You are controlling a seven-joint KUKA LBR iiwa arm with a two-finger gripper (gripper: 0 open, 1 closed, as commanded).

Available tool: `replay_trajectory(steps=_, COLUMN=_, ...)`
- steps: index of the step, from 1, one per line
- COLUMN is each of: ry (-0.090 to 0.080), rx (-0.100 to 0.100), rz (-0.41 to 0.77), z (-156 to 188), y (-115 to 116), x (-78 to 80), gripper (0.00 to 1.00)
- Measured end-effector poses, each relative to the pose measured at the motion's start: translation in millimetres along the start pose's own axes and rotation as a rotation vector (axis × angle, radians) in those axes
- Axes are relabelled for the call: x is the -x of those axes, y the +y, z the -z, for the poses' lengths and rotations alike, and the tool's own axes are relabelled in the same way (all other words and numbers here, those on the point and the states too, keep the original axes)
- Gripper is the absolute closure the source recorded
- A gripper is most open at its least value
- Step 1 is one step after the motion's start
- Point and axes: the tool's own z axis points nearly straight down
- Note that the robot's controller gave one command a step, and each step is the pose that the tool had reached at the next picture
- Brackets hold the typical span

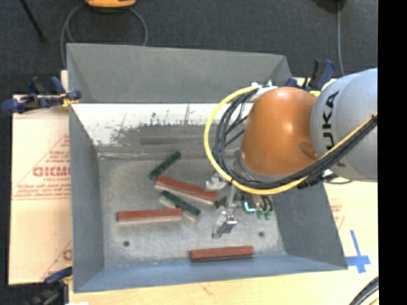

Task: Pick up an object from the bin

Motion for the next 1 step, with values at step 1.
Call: replay_trajectory(steps=1, ry=-0.008, rx=0.001, rz=-0.002, z=4.0, y=-0.2, x=1.7, gripper=0.00)
